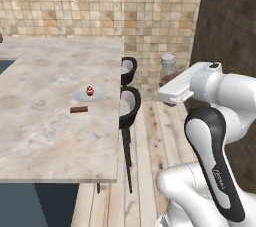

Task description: Take the cinnamon bottle from the cabinet and place it on the dining table, next to the plate with the cupcake. Then take the chocolate from the dining counter and place it on the cupcake plate.

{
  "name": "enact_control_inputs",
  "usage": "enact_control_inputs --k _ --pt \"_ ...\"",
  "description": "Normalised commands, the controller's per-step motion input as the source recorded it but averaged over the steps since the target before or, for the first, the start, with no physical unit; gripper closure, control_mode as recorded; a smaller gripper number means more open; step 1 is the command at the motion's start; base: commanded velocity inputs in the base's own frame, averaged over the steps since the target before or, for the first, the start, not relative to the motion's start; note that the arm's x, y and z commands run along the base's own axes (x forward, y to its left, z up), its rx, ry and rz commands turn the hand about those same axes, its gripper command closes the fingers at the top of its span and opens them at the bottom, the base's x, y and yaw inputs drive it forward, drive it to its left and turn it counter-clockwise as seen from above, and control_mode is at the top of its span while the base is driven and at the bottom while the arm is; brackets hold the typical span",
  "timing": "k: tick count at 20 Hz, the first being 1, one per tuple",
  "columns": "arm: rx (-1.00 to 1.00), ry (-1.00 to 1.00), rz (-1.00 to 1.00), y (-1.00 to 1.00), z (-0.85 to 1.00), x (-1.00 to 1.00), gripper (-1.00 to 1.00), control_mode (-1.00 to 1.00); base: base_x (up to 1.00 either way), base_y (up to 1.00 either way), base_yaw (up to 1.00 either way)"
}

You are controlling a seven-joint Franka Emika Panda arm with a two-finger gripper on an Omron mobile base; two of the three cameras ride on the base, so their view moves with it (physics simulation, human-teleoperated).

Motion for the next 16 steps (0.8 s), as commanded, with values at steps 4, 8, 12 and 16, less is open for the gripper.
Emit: enact_control_inputs --k 4,8,12,16 --pt "0.0 0.0 0.0 0.0 0.0 0.0 1.0 1.0 0.02 -0.28 0.65" --pt "0.0 0.0 0.0 0.0 0.0 0.0 1.0 1.0 0.24 -0.46 0.57" --pt "0.0 0.0 0.0 0.0 0.0 0.0 1.0 1.0 0.27 -0.69 0.46" --pt "0.0 0.0 0.0 0.0 0.0 0.0 1.0 1.0 0.22 -0.89 0.39"
